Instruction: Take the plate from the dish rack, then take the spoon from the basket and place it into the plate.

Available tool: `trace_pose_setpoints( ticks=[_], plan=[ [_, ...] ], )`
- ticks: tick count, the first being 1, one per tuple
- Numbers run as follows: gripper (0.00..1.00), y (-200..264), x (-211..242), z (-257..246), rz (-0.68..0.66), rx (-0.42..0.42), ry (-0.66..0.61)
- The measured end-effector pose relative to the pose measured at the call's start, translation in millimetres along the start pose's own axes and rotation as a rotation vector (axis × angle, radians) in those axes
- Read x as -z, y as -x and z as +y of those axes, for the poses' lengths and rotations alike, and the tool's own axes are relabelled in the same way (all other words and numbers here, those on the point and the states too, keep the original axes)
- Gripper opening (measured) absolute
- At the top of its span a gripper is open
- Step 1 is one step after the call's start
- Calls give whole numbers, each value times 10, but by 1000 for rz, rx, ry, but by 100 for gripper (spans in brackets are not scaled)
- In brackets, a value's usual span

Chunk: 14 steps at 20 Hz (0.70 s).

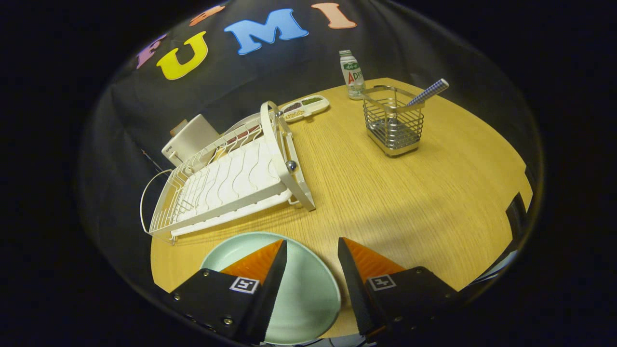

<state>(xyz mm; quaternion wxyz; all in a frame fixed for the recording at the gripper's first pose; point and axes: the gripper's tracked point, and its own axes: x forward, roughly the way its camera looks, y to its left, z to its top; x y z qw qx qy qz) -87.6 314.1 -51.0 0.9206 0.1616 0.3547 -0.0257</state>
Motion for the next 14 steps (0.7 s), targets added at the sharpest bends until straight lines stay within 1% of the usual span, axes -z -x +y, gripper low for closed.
trace_pose_setpoints(
  ticks=[3,5,10,14],
  plan=[
    [67,155,-263,-19,-76,8,-16],
    [67,253,-508,-99,-135,32,-23],
    [67,366,-1197,-530,-289,148,-82],
    [67,288,-1515,-972,-346,244,-173]
  ],
)
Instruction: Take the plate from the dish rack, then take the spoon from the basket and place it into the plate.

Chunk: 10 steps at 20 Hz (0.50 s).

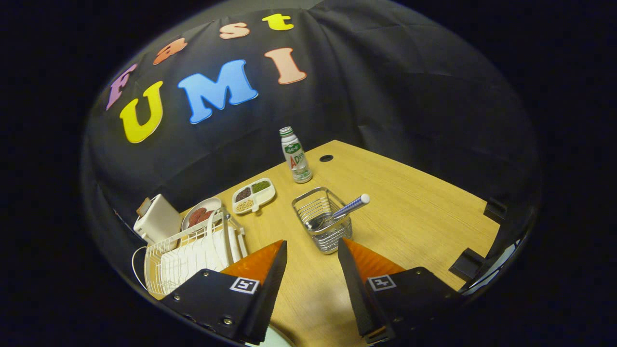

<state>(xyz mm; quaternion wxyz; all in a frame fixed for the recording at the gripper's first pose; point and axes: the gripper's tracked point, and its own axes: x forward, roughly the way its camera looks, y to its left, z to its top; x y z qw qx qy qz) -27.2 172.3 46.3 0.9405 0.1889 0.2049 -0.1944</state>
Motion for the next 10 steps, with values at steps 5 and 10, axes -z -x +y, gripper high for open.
trace_pose_setpoints(
  ticks=[5,10],
  plan=[
    [67,-298,-178,-294,-27,77,-107],
    [67,-503,-290,-456,-53,108,-167]
  ],
)
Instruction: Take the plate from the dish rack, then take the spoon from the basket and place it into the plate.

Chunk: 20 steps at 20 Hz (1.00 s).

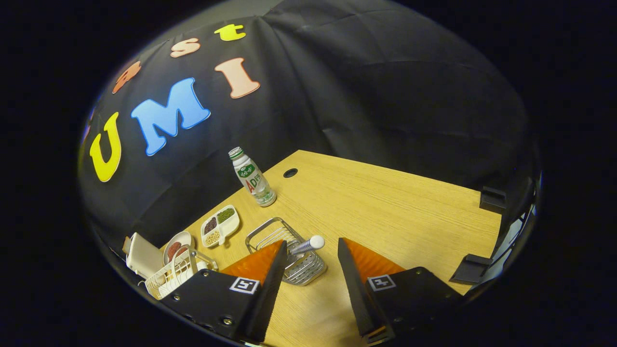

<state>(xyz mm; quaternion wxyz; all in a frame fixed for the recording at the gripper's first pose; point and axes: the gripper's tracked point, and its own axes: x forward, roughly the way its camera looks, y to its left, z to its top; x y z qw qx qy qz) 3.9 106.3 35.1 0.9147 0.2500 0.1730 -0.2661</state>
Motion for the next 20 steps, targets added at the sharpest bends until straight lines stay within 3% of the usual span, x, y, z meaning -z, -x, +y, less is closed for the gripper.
trace_pose_setpoints(
  ticks=[3,5,9,10,12,13,14,15,20],
  plan=[
    [67,-92,-47,-11,-10,-20,-24],
    [36,-146,-52,11,-17,-31,-25],
    [35,-139,-122,146,-31,-62,-7],
    [24,-188,-121,140,-27,-45,8],
    [24,-196,-149,149,-30,-38,18],
    [24,-166,-229,293,-55,-108,-9],
    [11,-205,-238,347,-53,-96,9],
    [5,-190,-231,322,-48,-91,33],
    [5,-171,-296,495,-40,-83,106]
  ],
)
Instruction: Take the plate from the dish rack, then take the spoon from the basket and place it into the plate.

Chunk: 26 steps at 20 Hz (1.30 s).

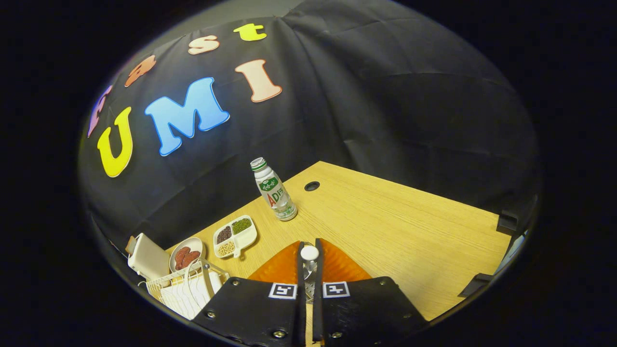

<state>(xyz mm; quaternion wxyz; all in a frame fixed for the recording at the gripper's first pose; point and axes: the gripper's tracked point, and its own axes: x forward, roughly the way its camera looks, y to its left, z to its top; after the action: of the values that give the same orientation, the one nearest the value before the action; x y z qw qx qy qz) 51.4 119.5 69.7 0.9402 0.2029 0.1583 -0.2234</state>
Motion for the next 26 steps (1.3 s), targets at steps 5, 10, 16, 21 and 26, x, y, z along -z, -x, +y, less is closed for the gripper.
trace_pose_setpoints(
  ticks=[5,10,16,21,26],
  plan=[
    [5,176,-232,171,-43,-2,118],
    [5,513,-493,377,-100,-12,226],
    [5,1052,-439,769,-111,-90,335],
    [5,1567,-73,1153,-85,-202,399],
    [5,2057,414,1513,-34,-321,463]
  ],
)
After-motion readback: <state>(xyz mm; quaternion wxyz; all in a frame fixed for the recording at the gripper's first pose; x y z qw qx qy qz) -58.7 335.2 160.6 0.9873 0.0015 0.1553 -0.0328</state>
